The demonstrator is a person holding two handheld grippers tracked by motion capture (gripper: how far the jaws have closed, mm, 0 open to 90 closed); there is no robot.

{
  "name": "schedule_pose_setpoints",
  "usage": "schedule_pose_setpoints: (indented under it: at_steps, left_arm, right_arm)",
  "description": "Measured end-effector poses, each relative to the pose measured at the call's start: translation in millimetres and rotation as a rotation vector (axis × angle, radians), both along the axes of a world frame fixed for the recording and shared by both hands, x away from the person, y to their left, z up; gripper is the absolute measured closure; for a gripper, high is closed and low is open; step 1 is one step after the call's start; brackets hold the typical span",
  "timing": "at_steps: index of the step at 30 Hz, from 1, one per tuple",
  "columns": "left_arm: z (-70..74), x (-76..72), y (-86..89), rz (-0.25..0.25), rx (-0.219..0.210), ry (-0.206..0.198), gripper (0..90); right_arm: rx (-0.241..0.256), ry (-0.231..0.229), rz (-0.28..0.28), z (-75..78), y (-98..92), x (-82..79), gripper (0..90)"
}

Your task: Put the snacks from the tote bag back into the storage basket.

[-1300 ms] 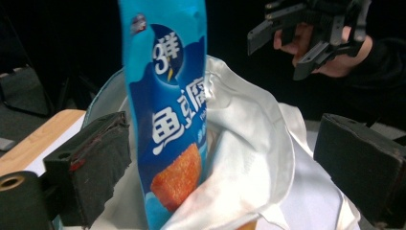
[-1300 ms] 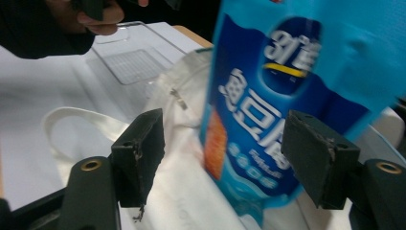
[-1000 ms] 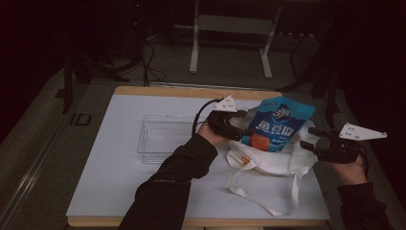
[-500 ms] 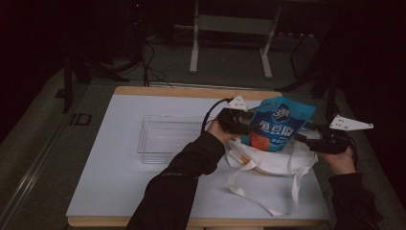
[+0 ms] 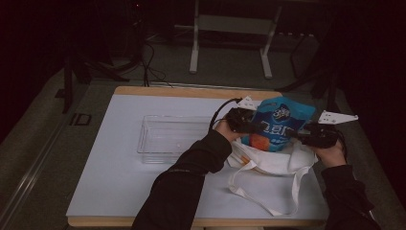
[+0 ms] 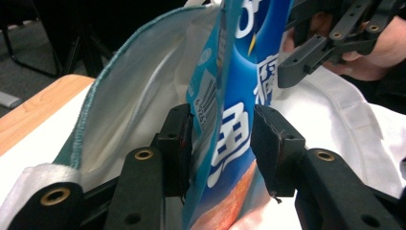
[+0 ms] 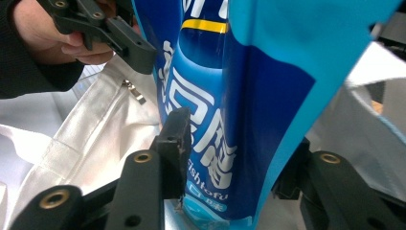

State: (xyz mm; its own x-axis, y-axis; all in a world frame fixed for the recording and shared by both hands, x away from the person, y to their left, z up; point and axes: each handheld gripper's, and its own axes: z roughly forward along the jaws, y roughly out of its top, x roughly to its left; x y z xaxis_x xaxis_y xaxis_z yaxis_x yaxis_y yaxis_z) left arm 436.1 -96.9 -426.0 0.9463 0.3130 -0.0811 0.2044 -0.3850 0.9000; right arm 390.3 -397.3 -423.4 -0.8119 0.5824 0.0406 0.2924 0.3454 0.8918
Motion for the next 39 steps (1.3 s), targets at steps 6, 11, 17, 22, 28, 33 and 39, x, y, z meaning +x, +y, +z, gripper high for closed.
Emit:
schedule_pose_setpoints:
  at_steps: [6,11,17,22,28,33,39]
  left_arm:
    - [2.8,-0.8,-9.2,0.003,0.049,-0.007,60.3]
    - [3.1,0.2,-11.4,0.003,0.04,-0.002,69.0]
    - [3.2,0.7,-13.1,0.01,0.042,0.011,71.2]
    - [4.8,3.1,-9.1,-0.003,0.025,0.025,81.5]
    - [8.2,2.4,-11.1,0.005,0.051,-0.015,88.0]
    - [12.7,0.9,-15.4,0.022,0.07,-0.029,89.7]
    - [22.3,-2.7,-19.2,0.031,0.058,-0.047,89.9]
  right_arm:
    - [-0.014,-0.002,0.003,2.0,3.2,-0.1,62.8]
    - [-0.017,0.004,-0.001,3.3,4.2,0.2,70.4]
    - [-0.033,0.006,-0.03,3.6,8.4,0.3,78.2]
    - [-0.026,0.025,-0.033,4.0,9.2,0.3,81.7]
    - [-0.06,0.019,-0.053,6.7,13.6,0.0,85.6]
    - [-0.067,0.016,-0.065,9.3,13.3,-0.7,86.7]
    - [-0.049,0.004,-0.077,19.0,9.0,-2.3,87.3]
